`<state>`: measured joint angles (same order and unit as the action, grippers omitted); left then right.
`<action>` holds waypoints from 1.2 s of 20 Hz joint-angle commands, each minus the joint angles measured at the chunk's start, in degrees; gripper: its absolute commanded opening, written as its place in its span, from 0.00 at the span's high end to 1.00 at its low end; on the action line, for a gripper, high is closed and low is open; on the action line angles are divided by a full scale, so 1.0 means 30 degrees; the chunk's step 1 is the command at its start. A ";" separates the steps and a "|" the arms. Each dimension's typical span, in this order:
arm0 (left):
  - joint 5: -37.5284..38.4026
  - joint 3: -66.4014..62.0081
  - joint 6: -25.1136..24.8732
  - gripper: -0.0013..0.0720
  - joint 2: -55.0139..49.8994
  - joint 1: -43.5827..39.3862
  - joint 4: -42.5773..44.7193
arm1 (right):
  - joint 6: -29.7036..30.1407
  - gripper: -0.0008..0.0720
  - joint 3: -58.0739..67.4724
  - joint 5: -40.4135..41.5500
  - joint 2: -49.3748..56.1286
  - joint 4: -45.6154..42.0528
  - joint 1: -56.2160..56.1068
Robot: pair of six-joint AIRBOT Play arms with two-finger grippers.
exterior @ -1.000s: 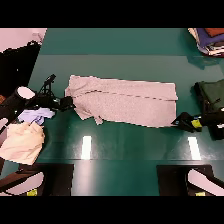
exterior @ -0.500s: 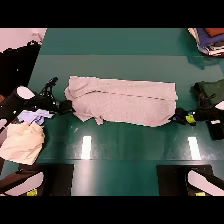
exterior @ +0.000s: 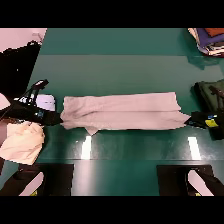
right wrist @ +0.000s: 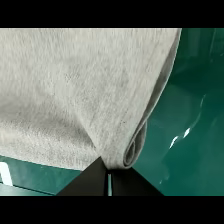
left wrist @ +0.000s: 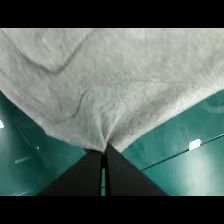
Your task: Fold the shirts.
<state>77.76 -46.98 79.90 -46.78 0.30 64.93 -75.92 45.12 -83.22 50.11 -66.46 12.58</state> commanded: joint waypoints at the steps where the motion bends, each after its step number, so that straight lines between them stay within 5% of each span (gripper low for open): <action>1: -0.1013 -0.0430 0.0386 0.95 0.0648 0.0015 0.0226 | -0.0015 0.97 0.0087 0.0291 -0.0845 -0.0321 -0.0459; 9: -0.6543 -0.0772 0.0852 0.95 -0.2470 0.0015 0.0211 | -0.0743 0.97 0.3388 0.3344 0.5275 -0.0197 -0.3657; 16: -0.9996 -0.1967 0.0882 0.95 -0.7074 0.0015 0.0015 | -0.0765 0.96 0.8145 0.2616 1.0411 -0.0117 -0.3781; 17: -1.0098 -0.2200 0.0874 0.95 -0.7475 0.0015 -0.0168 | -0.0758 0.86 0.8466 0.2601 1.0943 0.0248 -0.3759; 18: -1.0178 -0.2470 0.0882 0.95 -0.7701 0.0015 -0.0350 | -0.0743 0.60 0.8728 0.2776 1.1438 0.0911 -0.3701; 19: -1.0273 -0.2725 0.0882 0.83 -0.7788 0.0015 -0.0364 | -0.0619 0.51 0.8947 0.2929 1.1846 0.1727 -0.3468; 20: -1.0178 -0.3045 0.0882 0.54 -0.7796 0.0015 -0.0364 | -0.0087 0.51 0.9122 0.2863 1.2131 0.2645 -0.3257; 21: -0.9806 -0.3497 0.0882 0.35 -0.7796 0.0058 -0.0342 | 0.0262 0.51 0.9245 0.2659 1.2276 0.3330 -0.2936; 24: -0.7694 -0.5180 0.0867 0.34 -0.7759 0.0051 -0.0335 | 0.1151 0.51 0.9194 0.1348 1.2203 0.3789 -0.1377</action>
<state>50.59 -58.81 82.54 -69.56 0.38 64.07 -75.22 71.94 -76.12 85.65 -58.35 5.32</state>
